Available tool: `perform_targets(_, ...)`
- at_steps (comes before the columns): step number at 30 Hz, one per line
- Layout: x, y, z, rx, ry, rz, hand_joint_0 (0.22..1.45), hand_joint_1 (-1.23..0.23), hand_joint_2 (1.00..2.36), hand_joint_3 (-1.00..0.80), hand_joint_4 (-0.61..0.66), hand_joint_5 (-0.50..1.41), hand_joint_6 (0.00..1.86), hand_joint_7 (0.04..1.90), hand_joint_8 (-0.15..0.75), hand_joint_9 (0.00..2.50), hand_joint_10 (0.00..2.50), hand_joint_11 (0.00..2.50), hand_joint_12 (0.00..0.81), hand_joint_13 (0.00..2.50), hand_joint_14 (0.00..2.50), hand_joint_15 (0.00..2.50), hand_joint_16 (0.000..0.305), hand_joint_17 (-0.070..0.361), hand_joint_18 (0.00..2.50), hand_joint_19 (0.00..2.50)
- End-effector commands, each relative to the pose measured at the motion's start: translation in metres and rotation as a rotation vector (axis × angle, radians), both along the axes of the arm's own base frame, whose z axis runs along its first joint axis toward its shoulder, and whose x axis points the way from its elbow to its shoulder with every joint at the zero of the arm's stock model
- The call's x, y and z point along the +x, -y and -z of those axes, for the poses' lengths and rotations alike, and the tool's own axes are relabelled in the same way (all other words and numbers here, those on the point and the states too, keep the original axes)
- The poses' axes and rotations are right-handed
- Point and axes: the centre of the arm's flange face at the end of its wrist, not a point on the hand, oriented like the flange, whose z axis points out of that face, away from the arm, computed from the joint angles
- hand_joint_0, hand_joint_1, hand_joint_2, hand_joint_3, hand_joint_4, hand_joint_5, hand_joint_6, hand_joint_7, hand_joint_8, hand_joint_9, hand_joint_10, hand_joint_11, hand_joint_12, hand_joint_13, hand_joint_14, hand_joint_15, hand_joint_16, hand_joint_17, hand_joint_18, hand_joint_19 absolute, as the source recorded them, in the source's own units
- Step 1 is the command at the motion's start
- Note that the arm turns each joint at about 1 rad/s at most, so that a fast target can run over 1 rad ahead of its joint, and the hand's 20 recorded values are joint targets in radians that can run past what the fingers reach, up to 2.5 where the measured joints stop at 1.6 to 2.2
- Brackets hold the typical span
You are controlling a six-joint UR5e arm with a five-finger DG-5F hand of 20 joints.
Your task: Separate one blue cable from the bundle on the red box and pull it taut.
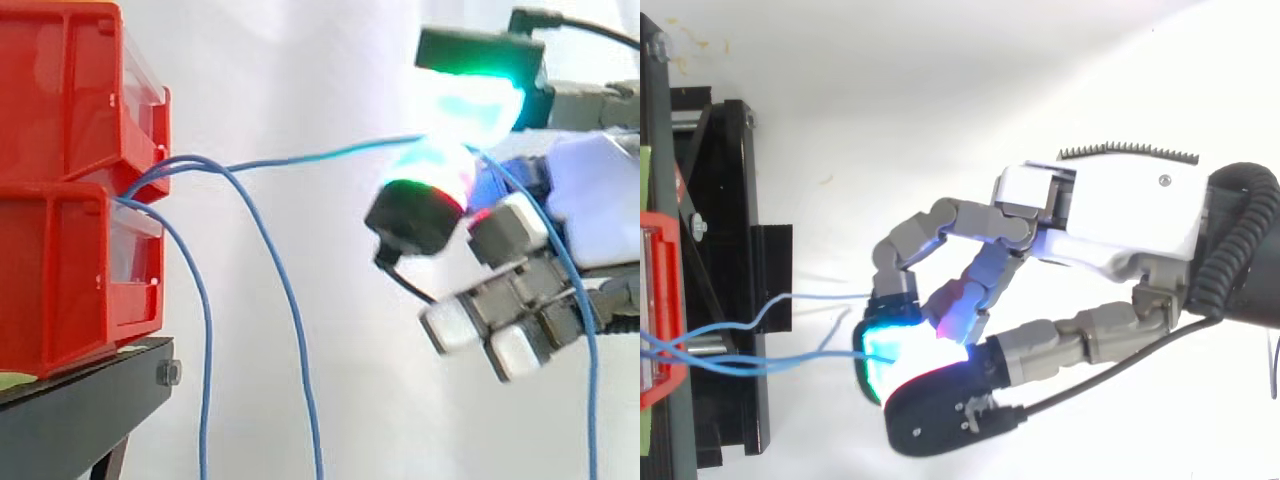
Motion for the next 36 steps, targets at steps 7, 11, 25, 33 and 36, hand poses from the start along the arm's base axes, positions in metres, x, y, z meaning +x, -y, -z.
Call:
perform_targets(7,0.0074,-0.0029,-0.0047,-0.037,0.059,-0.010,0.61,-0.84,1.01,0.07,-0.08,-0.11,0.91,1.24,0.390,1.21,0.02,0.65,0.438,0.88,0.01,0.37,0.058,0.131,0.91,0.35)
perform_targets(11,0.0088,-0.0033,-0.0059,-0.059,0.067,-0.013,0.61,-0.84,1.01,0.07,-0.08,-0.11,0.91,1.23,0.392,1.21,0.01,0.65,0.439,0.88,0.01,0.37,0.058,0.131,0.91,0.35)
perform_targets(25,0.0083,-0.0029,-0.0055,-0.071,0.060,-0.011,0.61,-0.84,1.01,0.07,-0.08,-0.11,0.91,1.22,0.388,1.20,0.01,0.65,0.438,0.88,0.01,0.37,0.058,0.131,0.91,0.35)
perform_targets(33,0.0083,-0.0018,-0.0055,-0.071,0.060,-0.010,0.62,-0.84,1.01,0.06,-0.09,-0.11,0.91,1.22,0.384,1.19,0.01,0.65,0.434,0.86,0.01,0.37,0.058,0.130,0.90,0.35)
perform_targets(36,0.0083,-0.0029,-0.0055,-0.071,0.060,-0.011,0.62,-0.84,1.01,0.06,-0.09,-0.11,0.91,1.21,0.383,1.18,0.01,0.65,0.433,0.86,0.01,0.37,0.057,0.129,0.89,0.34)
